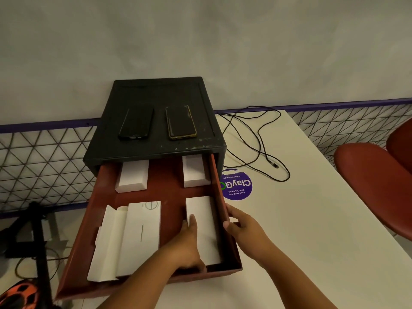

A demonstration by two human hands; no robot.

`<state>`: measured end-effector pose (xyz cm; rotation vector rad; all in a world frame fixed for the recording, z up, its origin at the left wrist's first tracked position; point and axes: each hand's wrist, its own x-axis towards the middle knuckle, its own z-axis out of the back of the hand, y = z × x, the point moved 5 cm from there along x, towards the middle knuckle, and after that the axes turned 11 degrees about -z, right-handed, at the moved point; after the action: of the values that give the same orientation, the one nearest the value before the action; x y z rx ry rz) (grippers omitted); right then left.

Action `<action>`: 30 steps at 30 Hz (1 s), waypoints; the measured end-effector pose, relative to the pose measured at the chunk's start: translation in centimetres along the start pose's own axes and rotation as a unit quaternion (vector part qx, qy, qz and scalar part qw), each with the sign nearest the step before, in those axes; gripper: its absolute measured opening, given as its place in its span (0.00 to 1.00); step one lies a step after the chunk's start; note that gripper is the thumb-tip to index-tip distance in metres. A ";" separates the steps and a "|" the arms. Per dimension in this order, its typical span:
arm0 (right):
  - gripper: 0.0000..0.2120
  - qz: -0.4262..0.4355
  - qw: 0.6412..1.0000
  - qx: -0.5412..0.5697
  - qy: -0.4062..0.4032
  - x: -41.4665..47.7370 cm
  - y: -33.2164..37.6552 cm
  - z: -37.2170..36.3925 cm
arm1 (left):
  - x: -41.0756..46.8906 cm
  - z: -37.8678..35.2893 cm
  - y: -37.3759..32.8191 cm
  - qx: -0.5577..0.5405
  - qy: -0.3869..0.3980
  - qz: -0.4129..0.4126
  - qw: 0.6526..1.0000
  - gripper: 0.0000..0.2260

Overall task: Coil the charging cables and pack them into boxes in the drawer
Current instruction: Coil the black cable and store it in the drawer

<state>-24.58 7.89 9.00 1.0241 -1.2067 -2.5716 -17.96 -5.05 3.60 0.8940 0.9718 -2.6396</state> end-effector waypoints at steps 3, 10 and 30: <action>0.21 -0.001 1.000 -0.011 0.002 0.1 -0.1 -0.1 | 0.4 -0.1 0.1 0.024 -0.021 0.005 0.999 0.55; 0.21 0.012 1.000 -0.001 0.002 0.2 -0.5 -0.2 | 0.9 1.1 0.0 0.070 -0.055 -0.001 0.996 0.53; 0.29 0.057 0.931 -0.345 0.101 -2.5 -0.1 -1.6 | 2.9 3.1 0.7 0.108 -0.150 -0.011 0.983 0.38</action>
<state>-21.68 7.90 9.48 0.9663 -0.2468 -2.4119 -21.52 -7.45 3.35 0.5008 0.6354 -2.8267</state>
